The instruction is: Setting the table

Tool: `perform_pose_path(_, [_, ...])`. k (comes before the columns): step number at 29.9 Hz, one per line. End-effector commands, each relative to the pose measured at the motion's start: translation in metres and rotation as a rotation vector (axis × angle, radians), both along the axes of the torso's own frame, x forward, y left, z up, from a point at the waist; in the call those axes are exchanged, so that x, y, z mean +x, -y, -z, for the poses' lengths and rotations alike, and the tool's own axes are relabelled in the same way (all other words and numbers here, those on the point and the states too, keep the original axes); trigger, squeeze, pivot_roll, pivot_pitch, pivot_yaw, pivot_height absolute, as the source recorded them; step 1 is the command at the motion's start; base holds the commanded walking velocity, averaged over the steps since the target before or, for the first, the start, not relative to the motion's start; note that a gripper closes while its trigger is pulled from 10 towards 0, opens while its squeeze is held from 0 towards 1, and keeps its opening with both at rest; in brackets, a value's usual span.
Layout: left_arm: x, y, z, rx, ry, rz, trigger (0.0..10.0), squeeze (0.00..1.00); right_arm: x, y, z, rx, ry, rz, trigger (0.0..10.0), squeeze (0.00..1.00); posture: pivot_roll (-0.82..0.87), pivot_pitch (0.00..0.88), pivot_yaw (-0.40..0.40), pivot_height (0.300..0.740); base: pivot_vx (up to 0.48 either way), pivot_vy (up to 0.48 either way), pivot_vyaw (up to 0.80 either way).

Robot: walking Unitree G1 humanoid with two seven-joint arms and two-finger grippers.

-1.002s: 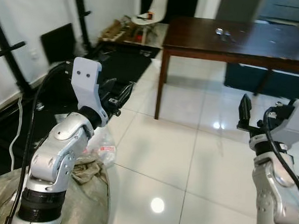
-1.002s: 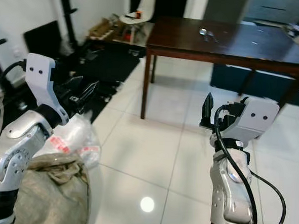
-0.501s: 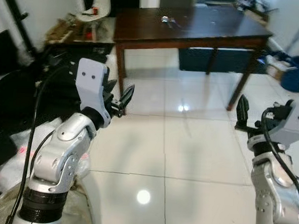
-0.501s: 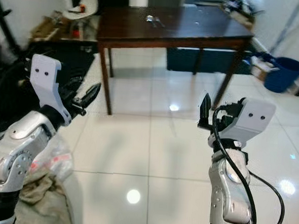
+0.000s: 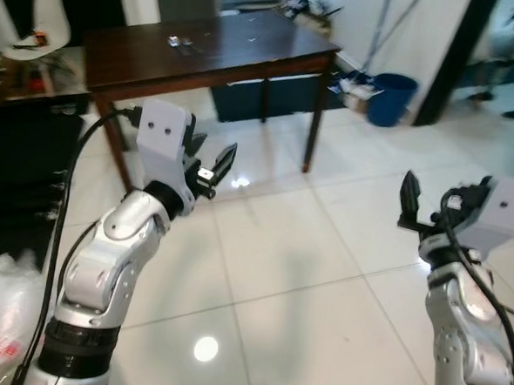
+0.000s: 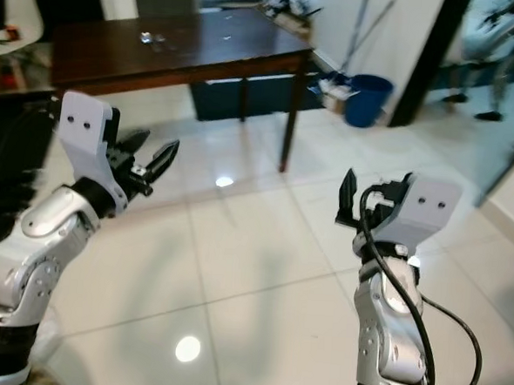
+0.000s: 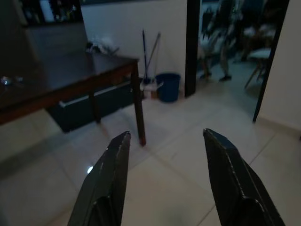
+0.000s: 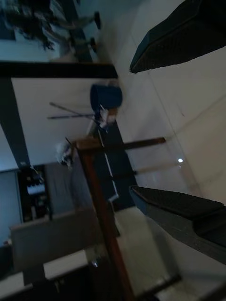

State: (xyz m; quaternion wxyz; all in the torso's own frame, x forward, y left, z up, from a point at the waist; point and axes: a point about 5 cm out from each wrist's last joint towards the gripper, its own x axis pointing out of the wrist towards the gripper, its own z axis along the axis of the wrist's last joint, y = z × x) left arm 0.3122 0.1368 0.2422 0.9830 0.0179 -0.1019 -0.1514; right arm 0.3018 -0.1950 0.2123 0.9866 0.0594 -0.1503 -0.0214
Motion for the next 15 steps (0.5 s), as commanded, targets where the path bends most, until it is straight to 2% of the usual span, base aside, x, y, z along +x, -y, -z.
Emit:
perform_pose_path(1, [-0.01,-0.038,0.041,0.068,-0.136,-0.186,10.0,0.0,0.009,-0.044,0.04,-0.001,-0.155,-0.227,10.0,0.0,-0.01,0.0,0.058,0.74,0.0,0.0,0.0])
perform_pose_path(2, [-0.01,-0.038,0.041,0.068,-0.136,-0.186,10.0,0.0,0.009,-0.044,0.04,-0.001,-0.155,-0.227,10.0,0.0,-0.01,0.0,0.058,0.74,0.0,0.0,0.0])
perform_pose_path(3, [-0.017,-0.047,0.058,0.088,-0.186,-0.226,10.0,0.0,0.009,-0.054,0.052,-0.019,-0.187,-0.268,10.0,0.0,-0.01,0.0,0.058,0.74,0.0,0.0,0.0])
perform_pose_path(4, [-0.017,-0.047,0.058,0.088,-0.186,-0.226,10.0,0.0,0.009,-0.054,0.052,-0.019,-0.187,-0.268,10.0,0.0,-0.01,0.0,0.058,0.74,0.0,0.0,0.0])
perform_pose_path(5, [-0.026,-0.059,0.084,0.087,-0.268,-0.294,10.0,0.0,0.009,-0.062,0.072,-0.02,-0.251,-0.306,10.0,0.0,0.02,0.0,0.034,0.74,0.0,0.0,0.0])
perform_pose_path(7, [-0.036,-0.069,0.117,0.106,-0.358,-0.366,10.0,0.0,0.007,-0.067,0.097,-0.031,-0.331,-0.338,10.0,0.0,0.04,0.0,0.022,0.74,0.0,0.0,0.0])
perform_pose_path(8, [-0.036,-0.069,0.117,0.106,-0.358,-0.366,10.0,0.0,0.007,-0.067,0.097,-0.031,-0.331,-0.338,10.0,0.0,0.04,0.0,0.022,0.74,0.0,0.0,0.0])
perform_pose_path(11, [-0.05,-0.069,0.156,0.098,-0.47,-0.394,10.0,0.0,-0.001,-0.066,0.132,-0.077,-0.457,-0.357,10.0,0.0,0.05,0.0,0.016,0.74,0.0,0.0,0.0])
perform_pose_path(12, [-0.05,-0.069,0.156,0.098,-0.47,-0.394,10.0,0.0,-0.001,-0.066,0.132,-0.077,-0.457,-0.357,10.0,0.0,0.05,0.0,0.016,0.74,0.0,0.0,0.0])
perform_pose_path(13, [-0.056,-0.066,0.178,0.087,-0.543,-0.369,10.0,0.0,-0.011,-0.062,0.155,-0.152,-0.577,-0.375,10.0,0.0,0.03,0.0,0.024,0.74,0.0,0.0,0.0])
perform_pose_path(14, [-0.059,-0.065,0.187,0.091,-0.573,-0.355,10.0,0.0,-0.017,-0.058,0.165,-0.209,-0.613,-0.384,10.0,0.0,0.03,0.0,0.026,0.74,0.0,0.0,0.0])
perform_pose_path(15, [-0.059,-0.065,0.187,0.091,-0.573,-0.355,10.0,0.0,-0.017,-0.058,0.165,-0.209,-0.613,-0.384,10.0,0.0,0.03,0.0,0.026,0.74,0.0,0.0,0.0])
